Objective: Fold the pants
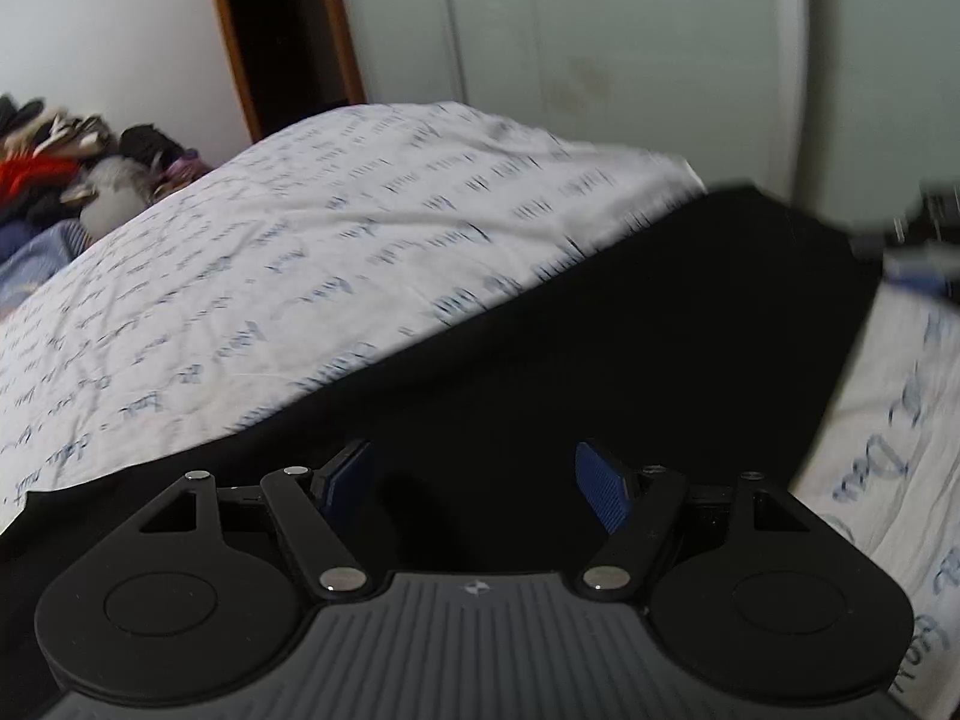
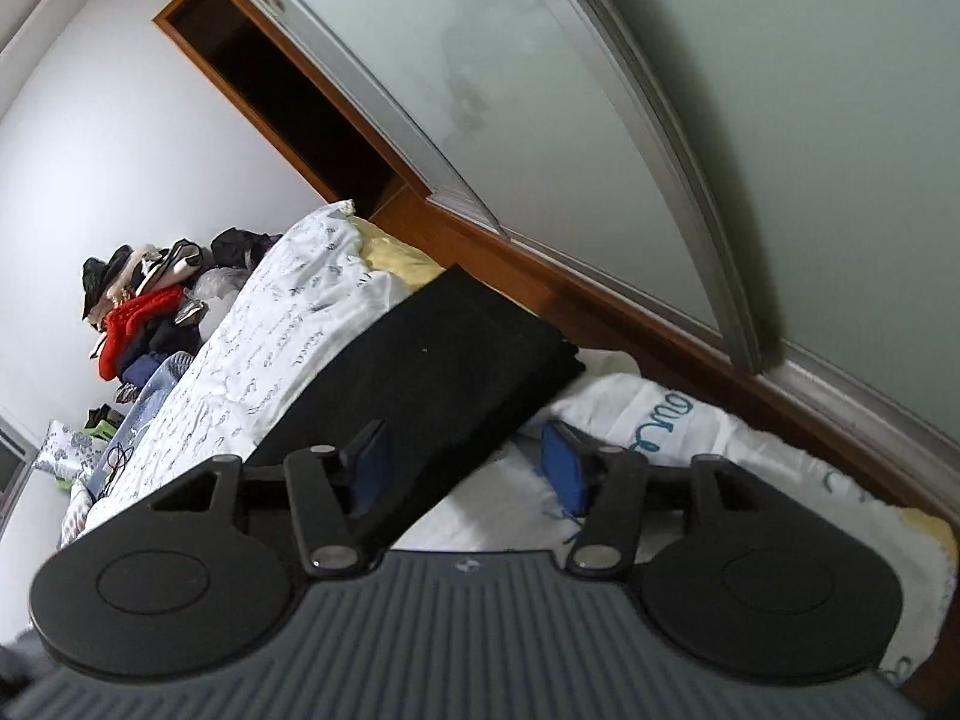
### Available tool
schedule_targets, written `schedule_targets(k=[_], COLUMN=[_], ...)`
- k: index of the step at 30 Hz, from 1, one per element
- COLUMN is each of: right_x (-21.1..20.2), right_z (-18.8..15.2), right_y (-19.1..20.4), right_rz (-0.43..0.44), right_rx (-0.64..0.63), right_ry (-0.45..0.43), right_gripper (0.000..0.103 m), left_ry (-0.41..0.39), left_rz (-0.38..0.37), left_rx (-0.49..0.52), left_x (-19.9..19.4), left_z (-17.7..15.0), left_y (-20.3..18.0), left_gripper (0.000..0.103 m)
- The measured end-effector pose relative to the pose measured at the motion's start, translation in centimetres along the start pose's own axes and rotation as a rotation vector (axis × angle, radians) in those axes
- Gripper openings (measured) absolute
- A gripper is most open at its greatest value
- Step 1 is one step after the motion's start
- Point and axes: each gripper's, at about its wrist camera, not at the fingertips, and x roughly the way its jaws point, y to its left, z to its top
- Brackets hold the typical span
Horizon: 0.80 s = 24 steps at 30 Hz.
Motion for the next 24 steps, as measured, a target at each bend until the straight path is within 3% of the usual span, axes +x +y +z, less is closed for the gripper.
schedule_targets(k=[4, 5, 7, 15, 19, 24], right_x=[3.7, 1.5, 0.7, -1.3, -1.8, -2.4], right_z=[1.3, 1.4, 1.7, 1.1, -0.4, -3.8], right_y=[1.2, 0.2, 0.0, 3.5, 8.0, 13.6], right_rz=[0.021, 0.019, 0.000, -0.038, -0.114, -0.139], right_rx=[0.073, 0.087, 0.103, -0.089, -0.361, -0.721], right_ry=[-0.026, -0.029, -0.024, -0.126, -0.196, -0.233], right_gripper=[0.051, 0.046, 0.009, 0.008, 0.008, 0.008], left_ry=[-0.033, -0.035, -0.035, 0.009, 0.004, 0.036], left_rz=[0.045, 0.041, 0.024, -0.032, -0.069, -0.196], left_rx=[0.041, 0.033, 0.009, -0.084, -0.149, -0.317], left_x=[-0.1, 0.1, 0.2, 1.0, 0.7, 0.9], left_z=[0.1, 0.3, 0.6, 1.3, 1.8, 2.2], left_y=[-0.5, -0.3, 0.1, 1.6, 2.8, 5.1], left_gripper=[0.080, 0.081, 0.081, 0.081, 0.082, 0.087])
